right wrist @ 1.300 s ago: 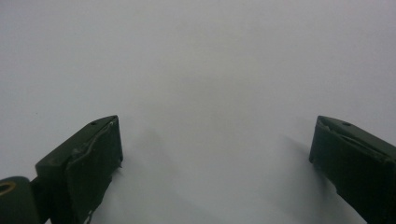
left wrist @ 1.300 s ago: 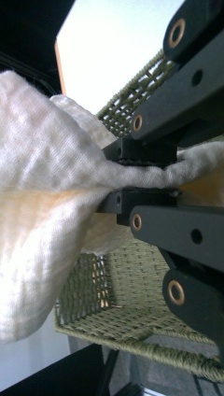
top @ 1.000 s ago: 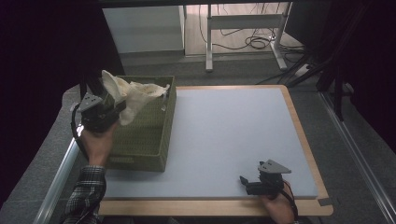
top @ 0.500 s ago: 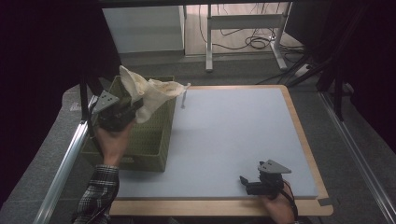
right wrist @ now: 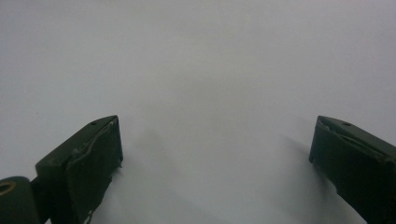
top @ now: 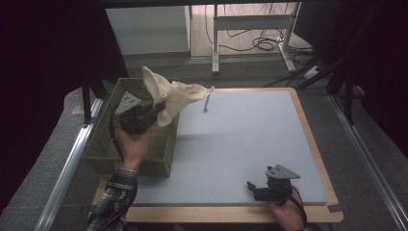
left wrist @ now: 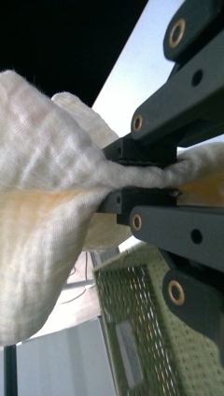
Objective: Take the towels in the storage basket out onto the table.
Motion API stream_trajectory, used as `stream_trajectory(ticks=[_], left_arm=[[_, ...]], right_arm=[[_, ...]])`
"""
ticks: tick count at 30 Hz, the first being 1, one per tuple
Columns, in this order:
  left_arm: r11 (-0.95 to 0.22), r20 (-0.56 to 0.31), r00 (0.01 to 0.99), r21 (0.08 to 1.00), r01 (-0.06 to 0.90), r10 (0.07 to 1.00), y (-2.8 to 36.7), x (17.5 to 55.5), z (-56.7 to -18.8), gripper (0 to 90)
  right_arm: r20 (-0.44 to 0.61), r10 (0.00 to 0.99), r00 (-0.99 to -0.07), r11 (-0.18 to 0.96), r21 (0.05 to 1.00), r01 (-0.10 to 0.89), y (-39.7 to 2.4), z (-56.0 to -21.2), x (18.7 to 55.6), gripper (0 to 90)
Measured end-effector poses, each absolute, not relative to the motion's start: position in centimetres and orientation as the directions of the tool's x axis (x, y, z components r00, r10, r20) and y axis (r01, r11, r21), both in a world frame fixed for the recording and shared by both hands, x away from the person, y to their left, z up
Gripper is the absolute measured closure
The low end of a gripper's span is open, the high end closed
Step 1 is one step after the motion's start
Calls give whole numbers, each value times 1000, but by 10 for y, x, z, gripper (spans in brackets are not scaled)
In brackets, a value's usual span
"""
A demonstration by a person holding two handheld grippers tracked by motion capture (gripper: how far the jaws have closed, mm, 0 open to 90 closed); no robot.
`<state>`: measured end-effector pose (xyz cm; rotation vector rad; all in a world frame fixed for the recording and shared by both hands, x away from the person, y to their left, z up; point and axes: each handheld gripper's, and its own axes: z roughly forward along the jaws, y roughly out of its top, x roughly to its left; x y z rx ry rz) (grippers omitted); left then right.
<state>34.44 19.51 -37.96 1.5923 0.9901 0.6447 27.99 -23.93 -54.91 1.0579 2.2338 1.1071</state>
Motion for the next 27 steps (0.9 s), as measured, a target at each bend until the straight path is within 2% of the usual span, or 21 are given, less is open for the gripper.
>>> stream_trajectory(ticks=[27], left_arm=[[-100, -90, 624, 960, 263, 776, 90, 356, -404, 805]], right_arm=[[-40, 786, -617, 389, 807, 445, -239, -549, 280, 25]])
